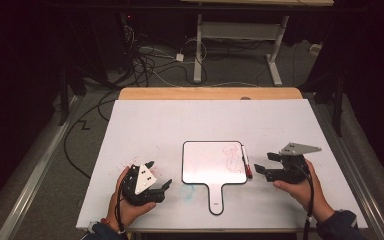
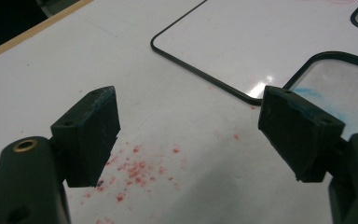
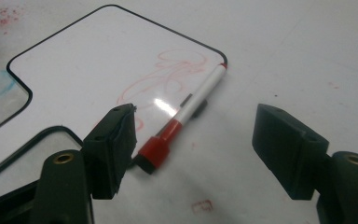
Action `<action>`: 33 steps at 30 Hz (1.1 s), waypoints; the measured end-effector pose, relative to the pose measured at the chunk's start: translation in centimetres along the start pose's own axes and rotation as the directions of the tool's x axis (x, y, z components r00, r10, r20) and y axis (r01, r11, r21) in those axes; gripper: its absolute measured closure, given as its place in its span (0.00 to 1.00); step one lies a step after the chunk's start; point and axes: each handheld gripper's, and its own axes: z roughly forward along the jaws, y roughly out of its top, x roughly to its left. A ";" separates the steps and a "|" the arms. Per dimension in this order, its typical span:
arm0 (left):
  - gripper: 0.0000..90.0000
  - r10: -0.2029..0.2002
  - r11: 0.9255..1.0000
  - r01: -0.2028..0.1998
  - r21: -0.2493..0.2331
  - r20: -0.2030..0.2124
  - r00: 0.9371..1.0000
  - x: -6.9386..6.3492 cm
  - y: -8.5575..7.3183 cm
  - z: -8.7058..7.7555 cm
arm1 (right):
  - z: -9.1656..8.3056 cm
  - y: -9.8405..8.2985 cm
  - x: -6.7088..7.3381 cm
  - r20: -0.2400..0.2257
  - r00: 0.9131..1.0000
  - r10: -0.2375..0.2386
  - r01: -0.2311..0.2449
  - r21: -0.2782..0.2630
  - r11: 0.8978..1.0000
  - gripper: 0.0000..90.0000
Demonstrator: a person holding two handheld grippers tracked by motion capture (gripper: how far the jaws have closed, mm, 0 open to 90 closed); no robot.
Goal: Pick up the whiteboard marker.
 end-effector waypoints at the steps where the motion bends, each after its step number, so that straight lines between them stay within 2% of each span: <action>1: 0.21 -0.003 1.000 0.003 -0.006 -0.004 1.000 0.0 0.1 0.0 | 0.5 0.5 -0.3 -0.011 1.000 0.010 -0.010 0.002 1.000 0.37; 2: 0.21 -0.004 1.000 0.004 -0.006 -0.007 1.000 0.0 0.1 0.1 | 1.0 1.0 -0.6 -0.017 0.999 0.029 -0.029 0.013 1.000 0.40; 4: 0.21 -0.003 1.000 0.002 -0.008 -0.016 1.000 0.0 0.0 0.3 | 2.3 1.9 -1.2 -0.033 0.997 0.064 -0.063 0.043 0.997 0.41; 7: 0.21 0.007 1.000 -0.007 0.007 -0.017 1.000 0.0 -0.2 0.5 | 4.0 2.8 -1.7 -0.036 0.996 0.087 -0.084 0.084 0.993 0.47; 10: 0.21 0.016 1.000 -0.016 0.019 -0.020 1.000 0.0 -0.4 0.6 | 5.6 3.1 -2.0 -0.044 0.994 0.105 -0.099 0.120 0.988 0.53; 13: 0.21 0.010 1.000 -0.010 0.021 -0.017 1.000 0.1 -0.4 0.6 | 6.8 3.3 -2.2 -0.049 0.991 0.128 -0.120 0.136 0.983 0.61; 14: 0.21 0.010 1.000 -0.010 0.023 -0.017 1.000 0.1 -0.4 0.6 | 7.2 3.3 -2.3 -0.032 0.991 0.130 -0.124 0.141 0.982 0.62; 16: 0.21 0.011 1.000 -0.010 0.029 -0.013 1.000 0.1 -0.5 0.6 | 7.7 3.2 -2.6 -0.042 0.988 0.148 -0.140 0.153 0.978 0.67; 18: 0.21 0.016 0.999 -0.015 0.035 -0.016 1.000 0.0 -0.6 0.7 | 8.1 3.0 -2.8 -0.036 0.986 0.165 -0.157 0.155 0.975 0.71; 21: 0.21 0.016 0.999 -0.015 0.040 -0.015 1.000 0.0 -0.6 0.7 | 8.1 2.9 -3.0 -0.058 0.983 0.177 -0.166 0.155 0.974 0.75; 22: 0.21 0.015 0.999 -0.015 0.041 -0.016 1.000 0.1 -0.6 0.7 | 8.1 2.9 -2.9 -0.060 0.983 0.174 -0.163 0.156 0.974 0.76; 24: 0.21 0.009 0.999 -0.008 0.042 -0.014 1.000 0.0 -0.7 0.8 | 8.1 2.9 -2.9 -0.102 0.979 0.177 -0.158 0.170 0.973 0.81; 26: 0.21 0.011 0.999 -0.011 0.048 -0.010 1.000 -0.1 -0.7 0.8 | 8.1 2.9 -2.7 -0.102 0.981 0.166 -0.148 0.169 0.974 0.89; 29: 0.21 0.016 0.999 -0.016 0.049 -0.007 1.000 -0.2 -0.8 0.8 | 7.9 2.8 -2.8 -0.102 0.981 0.162 -0.144 0.165 0.976 0.90; 33: 0.21 0.002 0.999 -0.002 0.050 -0.005 1.000 -0.1 -0.7 0.8 | 7.6 2.9 -2.8 -0.096 0.984 0.148 -0.133 0.149 0.980 0.90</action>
